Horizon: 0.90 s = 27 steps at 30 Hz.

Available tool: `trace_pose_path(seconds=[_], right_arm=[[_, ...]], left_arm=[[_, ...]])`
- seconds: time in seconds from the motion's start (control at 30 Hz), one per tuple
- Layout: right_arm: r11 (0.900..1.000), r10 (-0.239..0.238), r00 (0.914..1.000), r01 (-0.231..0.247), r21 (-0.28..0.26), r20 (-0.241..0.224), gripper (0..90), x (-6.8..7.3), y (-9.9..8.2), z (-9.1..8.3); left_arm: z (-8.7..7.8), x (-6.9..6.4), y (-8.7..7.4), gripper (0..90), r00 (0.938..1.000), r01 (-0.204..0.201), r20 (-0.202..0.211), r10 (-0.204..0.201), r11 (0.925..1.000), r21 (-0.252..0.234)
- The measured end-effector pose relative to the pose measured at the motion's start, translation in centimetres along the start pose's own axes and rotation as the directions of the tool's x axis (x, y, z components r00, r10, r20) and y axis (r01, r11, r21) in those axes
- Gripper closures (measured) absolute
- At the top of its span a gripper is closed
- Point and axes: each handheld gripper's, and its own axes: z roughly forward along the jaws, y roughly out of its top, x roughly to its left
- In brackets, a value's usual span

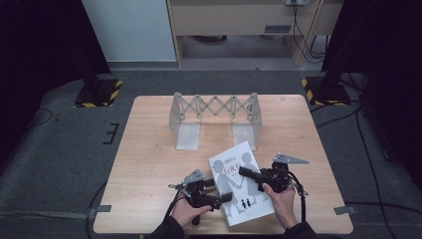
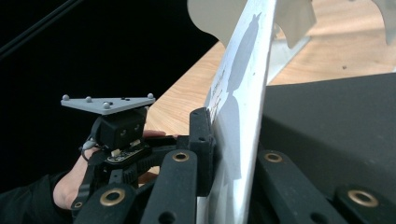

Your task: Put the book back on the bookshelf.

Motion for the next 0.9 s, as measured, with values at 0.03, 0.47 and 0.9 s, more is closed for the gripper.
trace_pose_path(seconds=[0.03,0.47,0.9], right_arm=[[1.0000,0.004,1.0000,-0.004,0.002,0.004,82.6,-0.1,0.0,0.0],[0.9919,-0.088,0.9866,0.074,0.103,0.137,65.6,-1.1,-0.3,0.9],[0.9814,-0.166,0.9599,0.139,0.133,0.226,41.1,-2.2,-1.4,0.3]], left_arm=[[0.0,0.1,0.0,0.0,1.0000,0.005,0.000,-0.005,1.0000,-0.001],[0.7,0.6,-0.4,0.3,0.9938,0.110,-0.023,-0.109,0.9929,0.047],[0.9,0.2,-0.5,2.2,0.9922,0.112,-0.060,-0.109,0.9930,0.039]])
